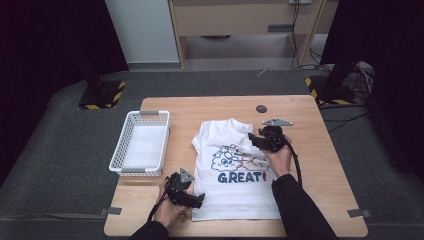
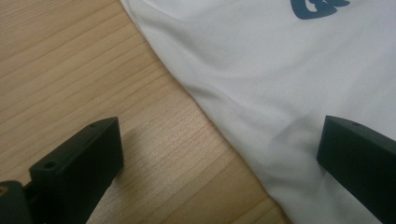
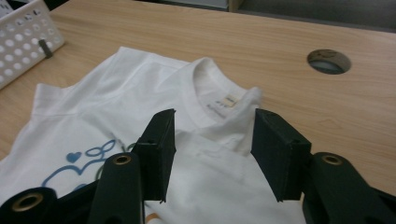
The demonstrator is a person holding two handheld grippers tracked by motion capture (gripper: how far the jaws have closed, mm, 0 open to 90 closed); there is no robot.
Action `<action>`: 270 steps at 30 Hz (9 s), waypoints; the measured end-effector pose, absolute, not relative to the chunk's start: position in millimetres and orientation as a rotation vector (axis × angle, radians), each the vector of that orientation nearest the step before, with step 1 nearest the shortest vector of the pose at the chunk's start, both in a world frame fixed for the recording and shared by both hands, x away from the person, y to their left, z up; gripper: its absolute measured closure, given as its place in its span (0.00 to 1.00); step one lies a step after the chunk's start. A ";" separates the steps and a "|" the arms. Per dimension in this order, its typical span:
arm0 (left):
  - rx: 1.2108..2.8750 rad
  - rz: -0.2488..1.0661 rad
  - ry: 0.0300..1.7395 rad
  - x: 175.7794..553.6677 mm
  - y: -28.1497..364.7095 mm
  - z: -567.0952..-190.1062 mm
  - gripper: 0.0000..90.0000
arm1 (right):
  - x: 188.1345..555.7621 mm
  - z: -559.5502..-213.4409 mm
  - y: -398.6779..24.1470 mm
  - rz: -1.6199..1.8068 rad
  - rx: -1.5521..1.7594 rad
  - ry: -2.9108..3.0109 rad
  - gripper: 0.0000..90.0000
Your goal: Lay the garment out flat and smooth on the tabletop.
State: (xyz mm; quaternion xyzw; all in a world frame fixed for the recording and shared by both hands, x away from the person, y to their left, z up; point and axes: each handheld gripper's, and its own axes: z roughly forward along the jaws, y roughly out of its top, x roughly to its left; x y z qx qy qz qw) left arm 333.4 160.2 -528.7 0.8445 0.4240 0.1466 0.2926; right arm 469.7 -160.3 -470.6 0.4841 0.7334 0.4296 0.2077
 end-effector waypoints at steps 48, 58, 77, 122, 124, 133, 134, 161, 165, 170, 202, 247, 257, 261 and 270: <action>2.250 0.391 1.132 333.4 159.6 -528.7 0.00 | 486.7 -475.9 -211.0 0.946 1.444 1.948 0.97; 2.248 0.393 1.136 333.1 158.9 -528.7 0.00 | 486.4 -495.1 -254.0 0.759 1.666 1.765 0.93; 2.246 0.394 1.138 332.8 158.3 -528.8 0.00 | 480.4 -521.7 -228.2 0.925 1.529 1.996 0.32; 2.050 0.435 1.176 341.7 160.0 -489.8 0.07 | 434.8 -495.6 -238.5 1.005 1.495 2.054 0.08; 2.043 0.436 1.186 344.9 160.3 -487.7 0.07 | 429.7 -497.4 -236.7 0.995 1.490 2.078 0.08; 1.996 0.478 1.191 361.7 161.5 -472.1 0.08 | 411.1 -503.7 -228.1 0.988 1.447 2.146 0.06; 1.984 0.484 1.193 363.1 161.7 -471.2 0.08 | 409.3 -504.7 -227.8 0.986 1.446 2.154 0.06; 1.911 0.588 1.248 419.9 158.2 -454.1 0.16 | 384.1 -531.6 -212.9 0.854 1.361 2.283 0.04; 1.910 0.612 1.253 428.6 158.4 -454.4 0.17 | 382.5 -533.1 -213.4 0.862 1.351 2.274 0.03; 1.874 0.619 1.274 436.3 163.8 -457.9 0.18 | 380.9 -534.5 -214.2 0.877 1.339 2.273 0.01; 1.895 0.681 1.284 494.1 153.4 -475.3 0.30 | 375.9 -539.5 -216.4 0.936 1.301 2.232 0.01; 2.066 0.940 1.444 496.8 157.1 -525.4 0.37 | 378.0 -539.5 -212.9 0.939 1.295 2.241 0.01; 2.087 0.993 1.460 496.0 158.7 -524.7 0.38 | 386.0 -539.6 -206.0 0.945 1.283 2.249 0.01; 2.069 0.911 1.496 495.0 160.9 -521.8 0.37 | 387.7 -538.6 -205.0 0.936 1.294 2.246 0.02; 2.020 0.840 1.407 479.1 158.3 -495.4 0.30 | 384.6 -525.4 -202.6 0.930 1.286 2.224 0.03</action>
